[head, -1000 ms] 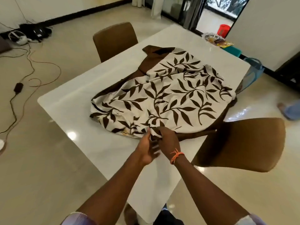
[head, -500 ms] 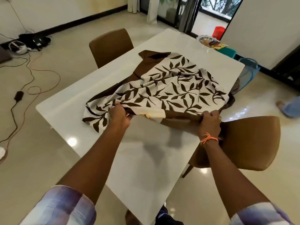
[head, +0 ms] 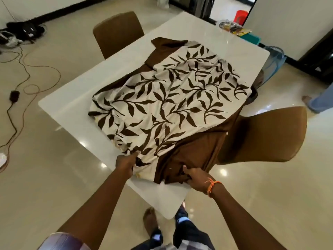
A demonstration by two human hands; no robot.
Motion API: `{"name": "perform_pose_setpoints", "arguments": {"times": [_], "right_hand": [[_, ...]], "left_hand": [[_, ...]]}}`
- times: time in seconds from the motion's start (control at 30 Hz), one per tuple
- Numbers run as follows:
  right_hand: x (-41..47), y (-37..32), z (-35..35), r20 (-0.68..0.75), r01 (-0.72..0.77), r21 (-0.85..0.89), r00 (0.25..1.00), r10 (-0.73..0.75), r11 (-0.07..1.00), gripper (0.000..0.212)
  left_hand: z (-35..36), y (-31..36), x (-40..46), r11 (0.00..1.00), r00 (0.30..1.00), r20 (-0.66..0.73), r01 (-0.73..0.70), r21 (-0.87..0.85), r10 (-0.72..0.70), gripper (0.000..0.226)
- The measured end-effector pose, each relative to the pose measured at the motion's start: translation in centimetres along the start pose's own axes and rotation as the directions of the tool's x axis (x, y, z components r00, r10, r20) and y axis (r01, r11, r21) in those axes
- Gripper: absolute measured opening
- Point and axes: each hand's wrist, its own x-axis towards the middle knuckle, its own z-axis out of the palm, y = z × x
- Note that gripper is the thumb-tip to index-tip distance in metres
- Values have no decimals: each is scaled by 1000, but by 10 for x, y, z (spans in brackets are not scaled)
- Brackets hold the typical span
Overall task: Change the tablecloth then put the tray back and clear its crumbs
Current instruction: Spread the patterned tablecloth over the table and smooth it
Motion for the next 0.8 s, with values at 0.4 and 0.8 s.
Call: {"name": "perform_pose_setpoints", "arguments": {"times": [0.4,0.8], "right_hand": [[-45,-48,97,99,223,-262,974,-204,939,80],[-52,-70,82,152,287,-82,950,-273,954,50]], "left_hand": [[-56,-19,8,979,953,-285,-147,-139,102,43],[-97,-30,20,955,901,-360,-157,252,243,31]]}}
